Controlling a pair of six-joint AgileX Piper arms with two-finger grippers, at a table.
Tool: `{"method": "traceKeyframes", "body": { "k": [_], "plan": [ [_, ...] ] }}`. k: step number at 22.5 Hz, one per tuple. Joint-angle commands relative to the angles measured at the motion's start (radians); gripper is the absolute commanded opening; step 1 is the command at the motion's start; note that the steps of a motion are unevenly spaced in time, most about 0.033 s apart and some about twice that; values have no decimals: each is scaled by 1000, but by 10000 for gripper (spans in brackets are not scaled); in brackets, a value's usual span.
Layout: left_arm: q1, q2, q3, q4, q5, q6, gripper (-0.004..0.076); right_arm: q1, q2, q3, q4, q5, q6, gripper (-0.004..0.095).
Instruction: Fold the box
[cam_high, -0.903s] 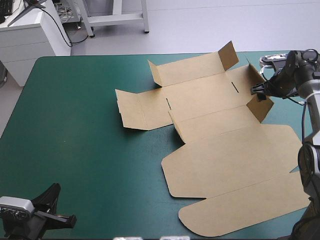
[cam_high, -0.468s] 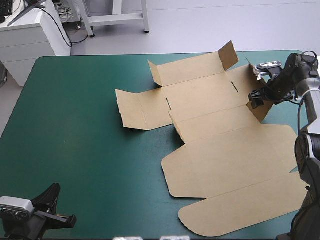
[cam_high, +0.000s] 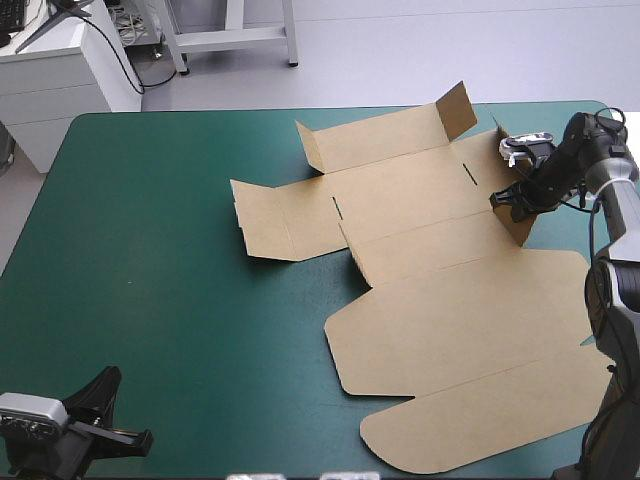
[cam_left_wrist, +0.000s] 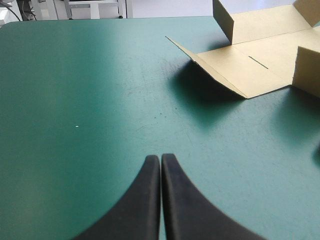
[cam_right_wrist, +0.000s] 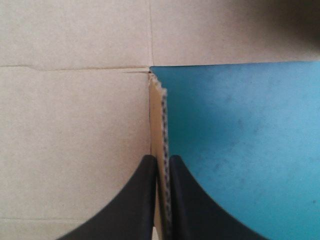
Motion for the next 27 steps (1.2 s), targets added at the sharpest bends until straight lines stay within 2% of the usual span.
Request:
{"method": "traceKeyframes", "body": {
  "k": [1, 5, 10, 12, 16, 19, 22, 27],
  "plan": [
    [-6, -6, -23, -21, -77, 0, -8, -9, -57, -30, -2, -7, -30, -8],
    [-6, -6, -23, -21, -77, 0, -8, -3, -57, -30, 45, 0, -97, -8],
    [-6, -6, -23, -21, -77, 0, -8, 55, -57, -54, 46, 20, -195, -8],
    [-6, -6, -23, -21, -77, 0, -8, 116, -57, -88, 40, 22, -266, -10],
    [-6, -6, -23, -21, -77, 0, -8, 262, -57, -160, -44, 23, -402, -19],
    [-6, -6, -23, -21, -77, 0, -8, 378, -57, -201, -54, 16, -598, -19],
    [-6, -6, -23, -21, -77, 0, -8, 466, -53, -203, -44, -71, -751, -19],
    [-6, -6, -23, -21, -77, 0, -8, 575, -16, -203, 45, -242, -821, -19]
  ]
}}
